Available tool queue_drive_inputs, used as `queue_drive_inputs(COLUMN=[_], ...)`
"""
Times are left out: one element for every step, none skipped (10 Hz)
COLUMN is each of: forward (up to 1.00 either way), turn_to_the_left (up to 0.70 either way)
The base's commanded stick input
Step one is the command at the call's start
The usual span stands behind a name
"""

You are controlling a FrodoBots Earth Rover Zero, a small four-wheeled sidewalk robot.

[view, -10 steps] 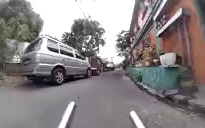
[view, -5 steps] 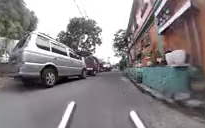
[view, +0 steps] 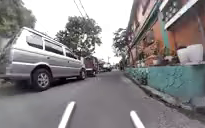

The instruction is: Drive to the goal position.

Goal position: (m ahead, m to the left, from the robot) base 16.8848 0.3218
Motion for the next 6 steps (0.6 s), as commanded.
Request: queue_drive_inputs(forward=[0.85,0.85,0.85,0.85,0.85,0.85], turn_to_the_left=[-0.28,-0.05,-0.01,0.00,0.00,0.00])
